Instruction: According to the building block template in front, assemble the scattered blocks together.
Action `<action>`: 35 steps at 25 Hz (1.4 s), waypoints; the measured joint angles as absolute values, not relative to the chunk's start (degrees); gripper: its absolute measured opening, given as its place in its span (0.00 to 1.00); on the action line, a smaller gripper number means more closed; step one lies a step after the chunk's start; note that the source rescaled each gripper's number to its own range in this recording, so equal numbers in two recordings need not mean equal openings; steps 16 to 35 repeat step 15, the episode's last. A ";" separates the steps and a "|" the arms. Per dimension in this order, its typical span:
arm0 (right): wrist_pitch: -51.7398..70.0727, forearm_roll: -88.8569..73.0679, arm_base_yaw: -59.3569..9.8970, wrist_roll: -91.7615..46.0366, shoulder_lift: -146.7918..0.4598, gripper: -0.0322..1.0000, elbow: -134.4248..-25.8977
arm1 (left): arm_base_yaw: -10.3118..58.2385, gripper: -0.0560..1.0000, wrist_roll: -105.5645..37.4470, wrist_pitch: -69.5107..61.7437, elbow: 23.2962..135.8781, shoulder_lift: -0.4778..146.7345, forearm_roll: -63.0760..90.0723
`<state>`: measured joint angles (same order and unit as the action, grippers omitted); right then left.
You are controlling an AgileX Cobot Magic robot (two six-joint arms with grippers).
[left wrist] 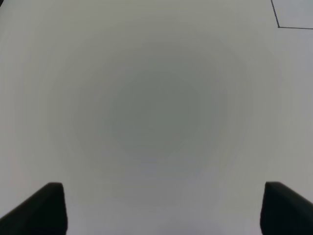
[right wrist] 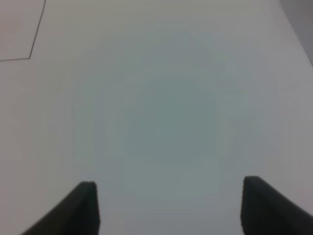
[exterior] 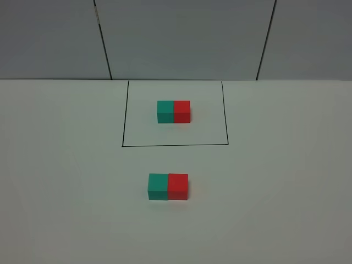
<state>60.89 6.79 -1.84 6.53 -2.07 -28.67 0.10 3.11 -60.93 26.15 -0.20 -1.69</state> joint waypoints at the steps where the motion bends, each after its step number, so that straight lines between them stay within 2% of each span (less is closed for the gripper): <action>1: 60.89 6.79 -1.84 6.53 -2.07 0.75 -28.67 | 0.10 0.92 3.11 -60.93 26.15 -0.20 -1.69; 35: 60.89 6.79 -1.84 6.53 -2.07 0.75 -28.67 | 0.10 0.92 3.11 -60.93 26.15 -0.20 -1.69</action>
